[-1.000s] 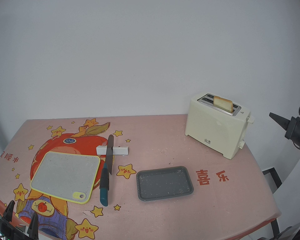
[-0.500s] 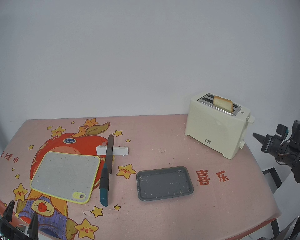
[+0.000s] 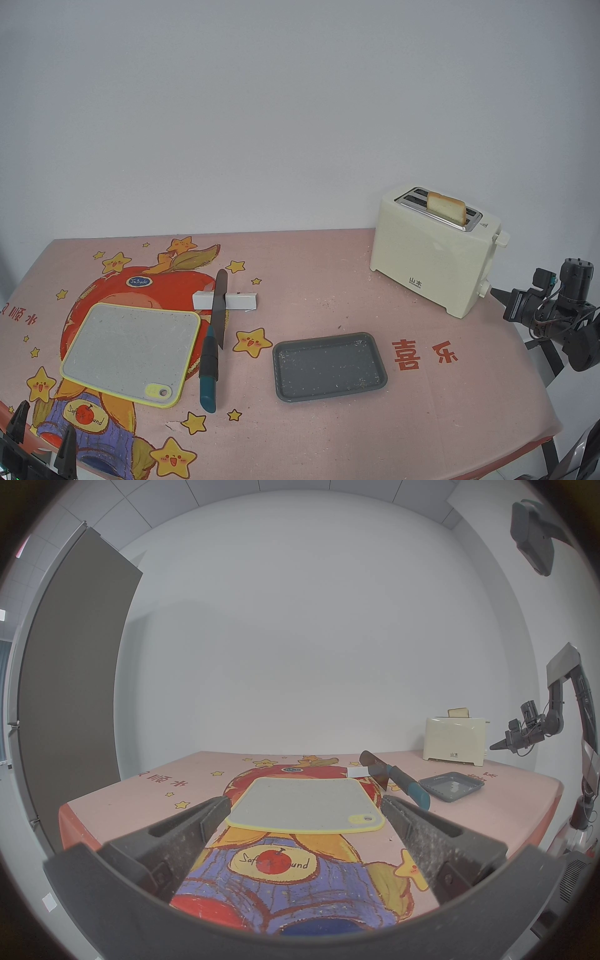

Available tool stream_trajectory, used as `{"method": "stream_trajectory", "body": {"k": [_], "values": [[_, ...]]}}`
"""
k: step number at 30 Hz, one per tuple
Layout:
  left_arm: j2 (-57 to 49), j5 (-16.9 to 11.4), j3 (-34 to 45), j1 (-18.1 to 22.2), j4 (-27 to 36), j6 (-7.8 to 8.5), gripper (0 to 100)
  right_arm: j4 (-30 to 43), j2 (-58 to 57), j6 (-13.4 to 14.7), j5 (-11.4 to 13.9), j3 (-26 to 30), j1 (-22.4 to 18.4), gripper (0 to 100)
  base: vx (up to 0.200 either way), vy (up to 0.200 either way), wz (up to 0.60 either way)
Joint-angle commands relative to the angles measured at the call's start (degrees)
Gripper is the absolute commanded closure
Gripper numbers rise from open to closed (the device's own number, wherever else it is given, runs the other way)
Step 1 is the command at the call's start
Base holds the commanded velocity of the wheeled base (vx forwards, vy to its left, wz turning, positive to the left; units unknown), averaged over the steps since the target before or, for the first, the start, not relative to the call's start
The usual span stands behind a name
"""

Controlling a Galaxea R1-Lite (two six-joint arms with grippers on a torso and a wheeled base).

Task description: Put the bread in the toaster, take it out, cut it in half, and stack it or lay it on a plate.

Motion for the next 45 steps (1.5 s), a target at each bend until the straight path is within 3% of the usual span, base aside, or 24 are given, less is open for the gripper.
{"method": "stream_trajectory", "body": {"k": [1,6,45], "values": [[-0.75,0.02,1.01,0.05,-0.02,-0.01,0,-4.28,5.95,-1.00,-1.04,1.40,0.42,100,0.000,0.000,0.00],[-0.75,0.02,1.01,0.05,-0.02,-0.01,0,-9.46,6.92,-1.09,-1.04,3.16,0.50,100,0.000,0.000,0.00],[-0.75,0.02,1.01,0.05,-0.02,-0.01,0,-9.73,9.20,-0.47,-0.87,1.66,1.30,100,0.000,0.000,0.00]]}}
